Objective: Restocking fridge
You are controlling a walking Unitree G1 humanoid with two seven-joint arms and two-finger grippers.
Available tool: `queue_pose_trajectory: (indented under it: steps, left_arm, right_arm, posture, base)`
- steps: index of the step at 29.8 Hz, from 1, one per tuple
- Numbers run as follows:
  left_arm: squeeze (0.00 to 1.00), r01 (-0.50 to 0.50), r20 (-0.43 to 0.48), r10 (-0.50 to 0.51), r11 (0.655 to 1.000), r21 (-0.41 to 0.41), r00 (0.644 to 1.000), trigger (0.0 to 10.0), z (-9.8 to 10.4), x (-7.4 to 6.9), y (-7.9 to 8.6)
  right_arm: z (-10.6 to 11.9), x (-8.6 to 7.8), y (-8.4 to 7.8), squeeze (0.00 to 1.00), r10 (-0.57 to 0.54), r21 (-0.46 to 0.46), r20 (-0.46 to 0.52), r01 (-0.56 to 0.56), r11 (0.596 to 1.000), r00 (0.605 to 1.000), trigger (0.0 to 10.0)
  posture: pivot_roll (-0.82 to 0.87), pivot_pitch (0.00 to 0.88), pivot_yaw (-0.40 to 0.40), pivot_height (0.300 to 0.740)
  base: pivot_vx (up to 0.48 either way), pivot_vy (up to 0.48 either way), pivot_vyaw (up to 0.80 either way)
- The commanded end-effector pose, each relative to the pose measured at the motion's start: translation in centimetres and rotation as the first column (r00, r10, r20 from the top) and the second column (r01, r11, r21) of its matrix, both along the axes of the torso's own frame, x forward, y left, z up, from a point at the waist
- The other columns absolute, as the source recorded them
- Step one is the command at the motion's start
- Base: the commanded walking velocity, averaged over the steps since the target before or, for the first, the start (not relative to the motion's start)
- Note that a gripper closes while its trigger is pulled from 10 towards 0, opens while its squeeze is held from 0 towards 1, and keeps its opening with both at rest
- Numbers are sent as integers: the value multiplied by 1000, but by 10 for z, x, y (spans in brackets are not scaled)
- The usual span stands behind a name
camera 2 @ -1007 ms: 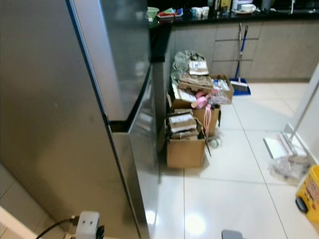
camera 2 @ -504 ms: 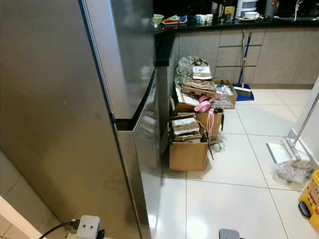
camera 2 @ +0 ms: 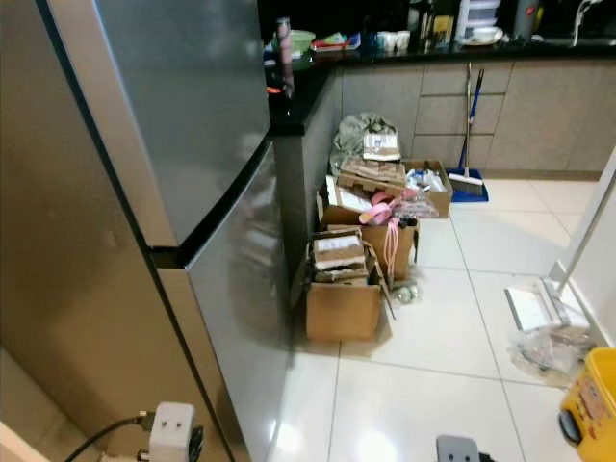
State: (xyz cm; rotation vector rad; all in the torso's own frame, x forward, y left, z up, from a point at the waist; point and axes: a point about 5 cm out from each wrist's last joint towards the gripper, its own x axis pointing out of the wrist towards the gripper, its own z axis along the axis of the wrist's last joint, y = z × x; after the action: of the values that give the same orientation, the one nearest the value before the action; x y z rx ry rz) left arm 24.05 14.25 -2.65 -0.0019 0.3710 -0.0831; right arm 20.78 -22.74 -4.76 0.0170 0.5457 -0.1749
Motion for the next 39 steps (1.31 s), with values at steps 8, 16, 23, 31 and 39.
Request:
queue_pose_trajectory:
  steps: [8,16,23,31,39]
  left_arm:
    - [0,-34,-14,35,999,22,999,10000,-4,-7,13]
    - [0,-23,89,13,993,116,996,10000,10,0,23]
    - [0,-122,188,103,988,92,977,10000,36,15,51]
    - [0,-58,205,53,998,17,977,10000,47,34,33]
    - [0,-7,198,7,1000,0,980,0,49,34,25]
  right_arm:
    - [-1,2,8,0,22,17,-3,-22,1000,1000,10000]
    - [0,4,10,0,41,19,0,-41,999,999,10000]
    - [5,11,7,0,58,11,14,-59,998,998,10000]
    - [12,22,8,0,80,9,44,-81,997,996,10000]
    - [16,26,4,0,74,6,63,-74,997,995,10000]
  posture:
    - [-55,92,67,740]
    - [-50,102,65,740]
    - [-29,111,39,740]
    - [-28,115,31,740]
    - [-43,120,39,740]
  base:
    - [0,0,0]
    - [0,0,0]
    - [0,0,0]
    - [0,0,0]
    - [0,0,0]
